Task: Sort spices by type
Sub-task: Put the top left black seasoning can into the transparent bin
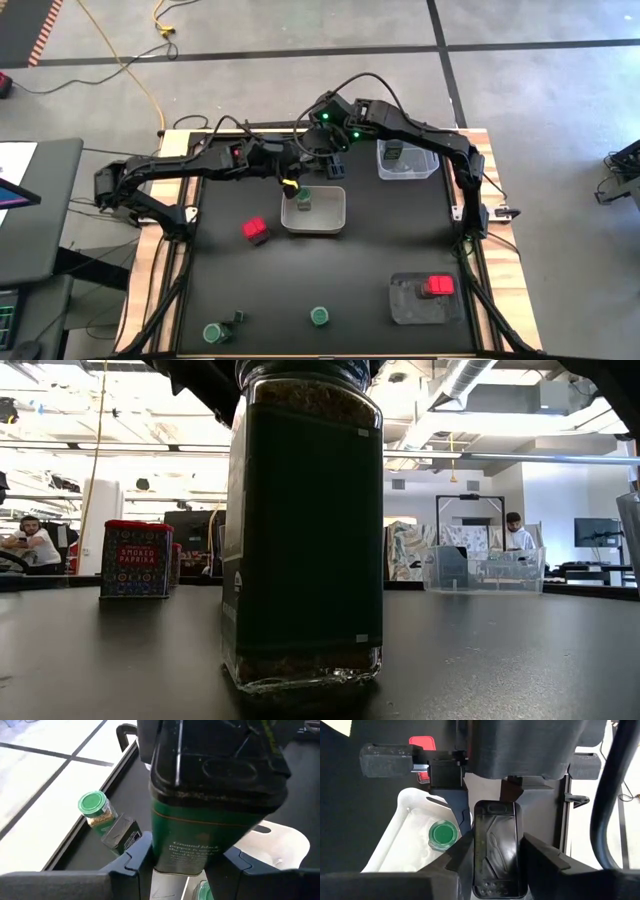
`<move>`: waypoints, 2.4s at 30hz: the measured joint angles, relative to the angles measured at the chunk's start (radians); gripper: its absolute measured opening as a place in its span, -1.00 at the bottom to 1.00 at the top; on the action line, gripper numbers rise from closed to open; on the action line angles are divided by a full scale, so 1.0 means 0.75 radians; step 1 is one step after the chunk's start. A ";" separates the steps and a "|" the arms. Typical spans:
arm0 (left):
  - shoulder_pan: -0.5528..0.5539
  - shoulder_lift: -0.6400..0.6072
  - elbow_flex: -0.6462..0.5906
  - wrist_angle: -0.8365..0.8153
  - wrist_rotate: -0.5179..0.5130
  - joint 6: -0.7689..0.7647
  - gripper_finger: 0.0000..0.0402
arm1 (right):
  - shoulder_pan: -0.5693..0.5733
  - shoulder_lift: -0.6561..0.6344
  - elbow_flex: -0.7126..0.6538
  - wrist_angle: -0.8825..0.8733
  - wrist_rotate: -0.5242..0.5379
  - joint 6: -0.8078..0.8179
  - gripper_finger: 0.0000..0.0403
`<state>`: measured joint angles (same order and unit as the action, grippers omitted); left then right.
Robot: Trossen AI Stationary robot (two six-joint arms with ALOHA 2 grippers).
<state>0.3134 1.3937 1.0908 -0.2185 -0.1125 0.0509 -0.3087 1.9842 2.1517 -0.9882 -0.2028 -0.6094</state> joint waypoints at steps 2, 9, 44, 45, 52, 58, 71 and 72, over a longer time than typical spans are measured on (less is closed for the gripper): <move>0.000 0.000 0.000 -0.004 -0.001 0.010 -0.34 | -0.003 0.000 0.000 0.001 -0.002 0.001 -0.19; 0.001 0.000 0.000 -0.009 -0.001 -0.007 -0.32 | -0.010 0.000 0.000 -0.003 -0.003 0.014 -0.19; 0.030 -0.003 0.000 -0.044 -0.149 0.200 0.24 | -0.612 -0.329 -0.311 -0.351 -0.137 0.197 -0.20; 0.037 -0.003 0.000 -0.043 -0.150 0.199 0.24 | -0.637 -0.384 -0.379 -0.317 -0.137 0.209 -0.20; 0.074 -0.003 0.000 -0.042 -0.152 0.234 0.24 | -0.774 -0.858 -0.954 -0.062 -0.030 0.313 -0.20; 0.090 -0.003 0.000 -0.037 -0.152 0.282 0.24 | -0.798 -1.169 -1.337 0.096 0.067 0.402 -0.16; 0.100 -0.003 0.000 0.011 -0.151 0.442 0.24 | -0.796 -1.107 -1.478 0.183 0.216 0.243 -0.15; 0.100 -0.003 0.000 0.011 -0.151 0.449 0.24 | -0.796 -1.082 -1.478 0.176 0.235 0.228 -0.15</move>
<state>0.3882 1.3918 1.0908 -0.2100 -0.2260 0.3875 -0.9054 1.1726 1.0431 -0.8564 -0.0264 -0.4381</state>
